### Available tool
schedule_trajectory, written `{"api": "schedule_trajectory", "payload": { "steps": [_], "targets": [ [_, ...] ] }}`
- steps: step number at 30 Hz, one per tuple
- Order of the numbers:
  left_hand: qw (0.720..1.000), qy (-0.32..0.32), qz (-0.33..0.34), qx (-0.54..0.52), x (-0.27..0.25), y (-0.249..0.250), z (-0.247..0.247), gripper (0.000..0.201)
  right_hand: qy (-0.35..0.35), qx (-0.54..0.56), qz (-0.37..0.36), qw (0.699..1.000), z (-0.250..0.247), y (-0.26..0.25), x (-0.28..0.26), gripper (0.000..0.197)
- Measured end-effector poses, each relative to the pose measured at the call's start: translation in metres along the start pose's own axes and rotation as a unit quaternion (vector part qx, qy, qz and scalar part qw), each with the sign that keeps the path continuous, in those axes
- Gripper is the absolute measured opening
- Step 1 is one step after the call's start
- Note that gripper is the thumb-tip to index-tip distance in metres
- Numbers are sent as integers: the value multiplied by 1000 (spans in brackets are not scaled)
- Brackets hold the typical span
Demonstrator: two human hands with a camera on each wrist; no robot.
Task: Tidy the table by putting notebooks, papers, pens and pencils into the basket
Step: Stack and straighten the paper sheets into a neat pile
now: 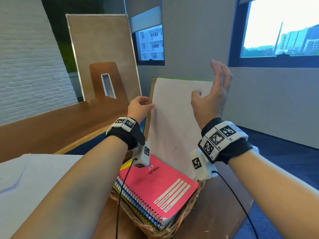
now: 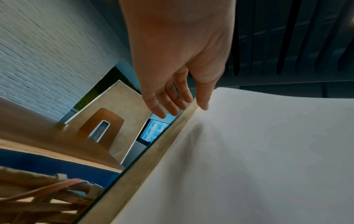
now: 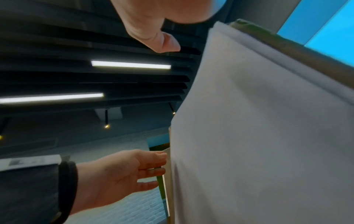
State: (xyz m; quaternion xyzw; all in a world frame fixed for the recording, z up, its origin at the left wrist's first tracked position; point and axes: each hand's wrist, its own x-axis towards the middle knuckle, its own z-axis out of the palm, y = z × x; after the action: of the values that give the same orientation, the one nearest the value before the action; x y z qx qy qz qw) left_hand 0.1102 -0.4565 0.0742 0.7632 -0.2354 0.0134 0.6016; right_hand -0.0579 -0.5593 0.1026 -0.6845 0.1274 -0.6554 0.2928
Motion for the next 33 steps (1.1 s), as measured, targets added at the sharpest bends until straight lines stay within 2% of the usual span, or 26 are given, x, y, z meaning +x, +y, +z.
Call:
{"api": "schedule_trajectory", "payload": {
  "steps": [4,7,11,17,23,25,27,29,33],
  "targets": [
    [997,38,33,63,-10,-3,-20,23,-53,15,-53,997,17,-16,-13,54],
    [988,59,76,120,-22,-7,-47,14,-109,57,-54,991,42,-31,-29,45],
    [982,87,52,162,-37,-20,-99,13,-230,91,-29,969,76,-63,-52,41],
    [953,138,-20,269,-76,-58,-195,12,-427,96,9,899,117,-112,-86,31],
    [914,183,-150,330,-142,-105,-284,12,-607,96,10,789,154,-166,-156,29],
    [897,189,-186,354,-165,-120,-306,12,-670,99,-4,736,164,-178,-184,32],
    [876,185,-224,385,-192,-133,-329,13,-734,84,-39,673,171,-192,-214,39],
    [851,184,-252,422,-215,-145,-350,17,-776,53,-75,623,177,-204,-243,47],
    [818,167,-290,469,-246,-164,-380,25,-814,26,-94,572,189,-215,-288,69]
  ]
}}
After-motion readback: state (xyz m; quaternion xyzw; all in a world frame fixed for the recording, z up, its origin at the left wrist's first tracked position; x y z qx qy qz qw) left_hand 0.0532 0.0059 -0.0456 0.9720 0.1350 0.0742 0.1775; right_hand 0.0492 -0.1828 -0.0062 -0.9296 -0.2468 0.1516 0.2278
